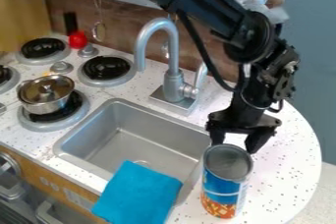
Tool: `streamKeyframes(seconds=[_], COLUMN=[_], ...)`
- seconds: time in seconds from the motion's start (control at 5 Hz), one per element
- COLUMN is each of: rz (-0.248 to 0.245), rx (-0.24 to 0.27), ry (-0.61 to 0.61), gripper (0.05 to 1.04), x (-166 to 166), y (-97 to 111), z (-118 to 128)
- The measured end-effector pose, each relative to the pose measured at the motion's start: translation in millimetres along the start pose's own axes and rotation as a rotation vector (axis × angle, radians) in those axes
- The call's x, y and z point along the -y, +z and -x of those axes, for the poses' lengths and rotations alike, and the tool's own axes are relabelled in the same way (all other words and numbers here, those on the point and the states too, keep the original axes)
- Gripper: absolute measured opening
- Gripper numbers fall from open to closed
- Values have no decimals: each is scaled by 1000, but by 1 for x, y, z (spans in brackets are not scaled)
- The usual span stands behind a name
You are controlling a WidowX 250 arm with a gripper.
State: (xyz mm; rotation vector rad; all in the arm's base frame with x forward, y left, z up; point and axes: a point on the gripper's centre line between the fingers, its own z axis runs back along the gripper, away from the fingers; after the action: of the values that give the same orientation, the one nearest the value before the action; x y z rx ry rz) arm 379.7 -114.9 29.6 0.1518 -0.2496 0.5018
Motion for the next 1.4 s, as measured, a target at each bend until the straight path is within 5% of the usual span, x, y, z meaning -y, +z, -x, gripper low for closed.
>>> streamKeyframes(seconds=[0.6,1.0,1.4], rz=[10,118,166], rx=[-3,8,-30], ry=[4,111,35], gripper=[1001,1001,1001], x=[-3,-8,-33], y=[2,47,79], z=[-2,-28,-12])
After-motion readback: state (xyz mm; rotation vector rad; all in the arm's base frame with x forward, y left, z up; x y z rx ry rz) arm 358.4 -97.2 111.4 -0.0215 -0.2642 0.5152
